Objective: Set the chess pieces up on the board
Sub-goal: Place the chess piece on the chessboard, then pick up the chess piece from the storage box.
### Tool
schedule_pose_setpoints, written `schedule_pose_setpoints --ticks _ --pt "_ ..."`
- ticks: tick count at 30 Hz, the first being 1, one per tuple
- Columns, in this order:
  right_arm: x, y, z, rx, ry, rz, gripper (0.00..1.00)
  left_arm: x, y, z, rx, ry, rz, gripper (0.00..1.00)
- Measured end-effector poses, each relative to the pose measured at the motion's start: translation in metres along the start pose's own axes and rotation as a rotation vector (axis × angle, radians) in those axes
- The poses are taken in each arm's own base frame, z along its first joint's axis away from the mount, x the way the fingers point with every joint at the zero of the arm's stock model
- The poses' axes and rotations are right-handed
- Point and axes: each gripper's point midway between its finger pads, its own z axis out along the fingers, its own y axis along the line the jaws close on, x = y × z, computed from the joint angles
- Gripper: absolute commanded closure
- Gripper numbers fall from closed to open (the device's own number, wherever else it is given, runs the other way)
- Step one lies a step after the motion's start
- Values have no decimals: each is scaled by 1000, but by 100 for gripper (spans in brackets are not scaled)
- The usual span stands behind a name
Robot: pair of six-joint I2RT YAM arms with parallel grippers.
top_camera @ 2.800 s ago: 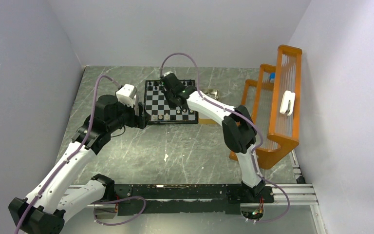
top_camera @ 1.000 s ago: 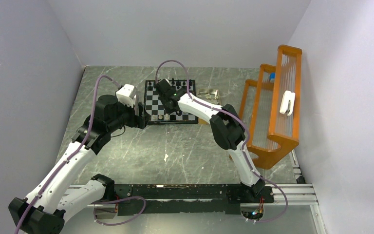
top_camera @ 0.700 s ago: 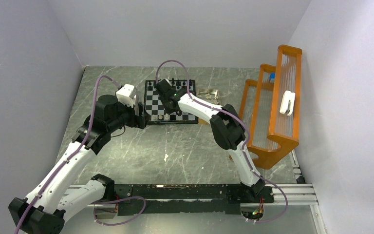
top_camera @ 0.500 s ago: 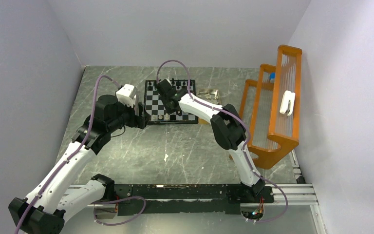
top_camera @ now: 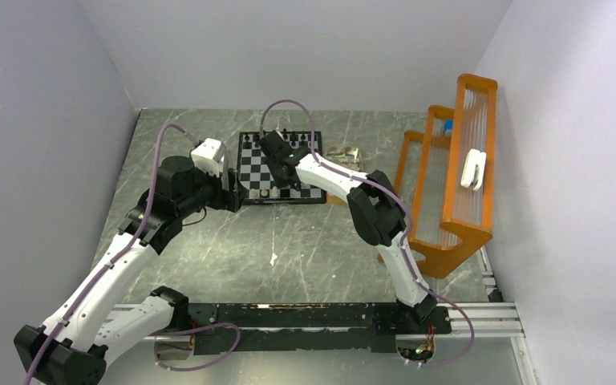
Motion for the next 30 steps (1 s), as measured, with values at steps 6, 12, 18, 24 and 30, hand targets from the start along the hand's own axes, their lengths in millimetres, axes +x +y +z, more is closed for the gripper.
schedule_pose_setpoints --ticks 6,12,18,24,30 --pt "1 0 0 -5 4 1 76 0 0 0 0 0 0 16" --pt "2 0 0 -5 7 0 72 0 0 0 0 0 0 16" --pt "2 -1 0 -4 10 -3 71 0 0 0 0 0 0 16" --pt "1 -2 0 -5 9 -2 69 0 0 0 0 0 0 16" --pt "-6 -7 -7 -8 -9 8 66 0 0 0 0 0 0 16"
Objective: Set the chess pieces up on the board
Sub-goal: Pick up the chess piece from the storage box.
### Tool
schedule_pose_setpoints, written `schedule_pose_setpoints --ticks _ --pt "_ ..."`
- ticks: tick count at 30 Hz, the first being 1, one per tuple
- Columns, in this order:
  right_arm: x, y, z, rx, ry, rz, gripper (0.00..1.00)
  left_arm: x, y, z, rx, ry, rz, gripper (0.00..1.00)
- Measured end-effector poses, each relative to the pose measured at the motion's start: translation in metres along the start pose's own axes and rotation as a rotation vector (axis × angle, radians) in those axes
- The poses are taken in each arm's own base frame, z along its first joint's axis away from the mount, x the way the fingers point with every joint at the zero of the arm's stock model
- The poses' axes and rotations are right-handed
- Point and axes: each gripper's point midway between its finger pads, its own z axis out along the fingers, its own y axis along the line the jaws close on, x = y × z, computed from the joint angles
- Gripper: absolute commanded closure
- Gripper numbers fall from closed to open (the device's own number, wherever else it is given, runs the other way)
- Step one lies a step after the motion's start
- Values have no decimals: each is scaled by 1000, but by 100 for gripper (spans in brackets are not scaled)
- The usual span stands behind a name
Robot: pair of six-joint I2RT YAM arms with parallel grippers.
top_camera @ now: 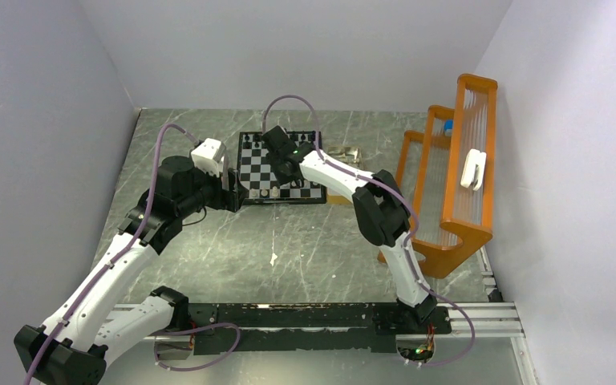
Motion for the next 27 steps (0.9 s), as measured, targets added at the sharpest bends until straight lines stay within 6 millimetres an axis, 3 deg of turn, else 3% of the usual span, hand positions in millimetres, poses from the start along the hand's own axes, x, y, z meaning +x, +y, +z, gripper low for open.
schedule_pose_setpoints --ticks 7,14,19,27 --pt "-36 -9 -42 -34 -114 36 63 0 0 0 0 0 0 16" --pt "-56 -42 -69 -14 -200 82 65 0 0 0 0 0 0 16" --pt "-48 -82 -62 53 -189 124 68 0 0 0 0 0 0 16" --pt "-12 -139 -41 154 -122 176 70 0 0 0 0 0 0 16"
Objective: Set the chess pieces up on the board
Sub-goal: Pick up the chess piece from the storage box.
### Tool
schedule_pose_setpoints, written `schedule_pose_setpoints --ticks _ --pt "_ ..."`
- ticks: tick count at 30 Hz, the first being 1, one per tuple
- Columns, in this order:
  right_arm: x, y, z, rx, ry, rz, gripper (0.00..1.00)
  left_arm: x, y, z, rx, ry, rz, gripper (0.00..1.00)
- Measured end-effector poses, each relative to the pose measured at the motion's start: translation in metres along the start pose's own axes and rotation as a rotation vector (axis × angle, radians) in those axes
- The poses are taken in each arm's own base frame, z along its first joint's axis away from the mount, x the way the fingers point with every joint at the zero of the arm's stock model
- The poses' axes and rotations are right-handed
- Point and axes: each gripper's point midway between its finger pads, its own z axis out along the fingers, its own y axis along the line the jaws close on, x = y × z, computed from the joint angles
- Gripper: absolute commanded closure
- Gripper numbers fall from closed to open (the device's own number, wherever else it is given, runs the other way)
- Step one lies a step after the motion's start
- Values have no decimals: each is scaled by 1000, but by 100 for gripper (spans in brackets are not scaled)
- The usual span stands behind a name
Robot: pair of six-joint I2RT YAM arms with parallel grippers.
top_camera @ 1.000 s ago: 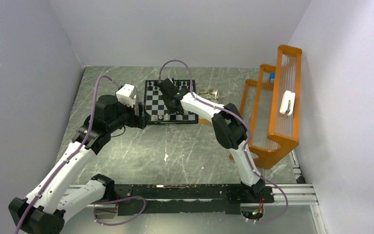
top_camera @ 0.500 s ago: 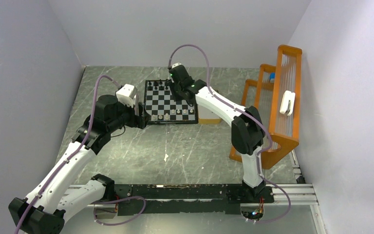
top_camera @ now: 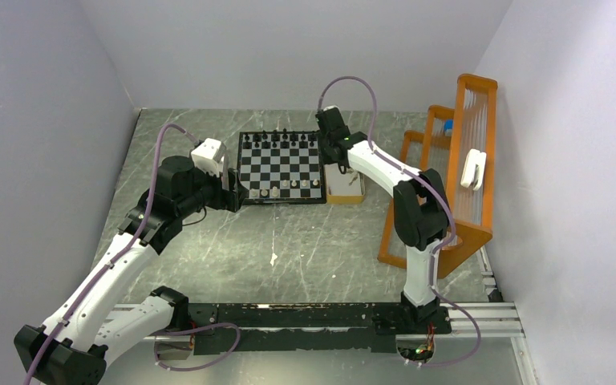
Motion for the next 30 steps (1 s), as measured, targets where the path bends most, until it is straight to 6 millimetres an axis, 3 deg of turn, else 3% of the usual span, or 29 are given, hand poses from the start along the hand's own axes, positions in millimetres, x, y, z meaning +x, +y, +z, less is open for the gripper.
schedule_pose_setpoints --ticks 6,10,23,30 --pt "4 -39 9 91 4 13 68 0 0 0 0 0 0 16" --pt "2 -52 15 138 -5 -9 68 0 0 0 0 0 0 16" --pt "30 -64 49 202 57 -41 72 0 0 0 0 0 0 16" --pt "38 -71 56 218 77 -37 72 0 0 0 0 0 0 16"
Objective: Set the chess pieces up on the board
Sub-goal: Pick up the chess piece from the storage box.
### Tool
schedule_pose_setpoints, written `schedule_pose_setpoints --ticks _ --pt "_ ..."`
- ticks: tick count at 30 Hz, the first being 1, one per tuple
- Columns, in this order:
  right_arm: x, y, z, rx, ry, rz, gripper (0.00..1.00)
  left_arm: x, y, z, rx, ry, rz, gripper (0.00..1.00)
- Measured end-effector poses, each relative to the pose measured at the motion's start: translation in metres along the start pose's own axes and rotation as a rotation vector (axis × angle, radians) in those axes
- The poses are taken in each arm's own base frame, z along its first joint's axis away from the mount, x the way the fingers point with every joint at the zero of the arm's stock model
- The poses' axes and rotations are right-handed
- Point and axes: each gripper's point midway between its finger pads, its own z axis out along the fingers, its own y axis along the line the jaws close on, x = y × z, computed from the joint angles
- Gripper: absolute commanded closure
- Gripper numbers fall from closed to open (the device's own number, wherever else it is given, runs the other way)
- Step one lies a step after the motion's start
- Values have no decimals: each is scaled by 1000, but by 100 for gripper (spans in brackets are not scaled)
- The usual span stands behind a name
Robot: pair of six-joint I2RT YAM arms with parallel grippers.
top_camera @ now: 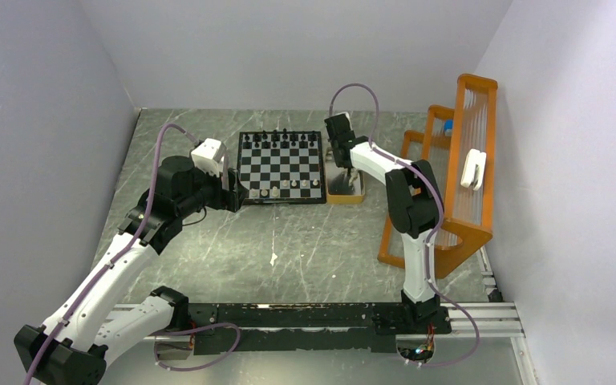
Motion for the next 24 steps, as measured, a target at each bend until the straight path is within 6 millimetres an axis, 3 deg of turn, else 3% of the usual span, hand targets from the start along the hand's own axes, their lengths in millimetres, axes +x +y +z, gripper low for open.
schedule_pose_setpoints --ticks 15,24 --pt "11 -2 15 -17 31 28 75 0 2 0 -5 0 -3 16" --pt "11 -1 18 -35 31 40 85 0 2 1 -6 1 -4 16"
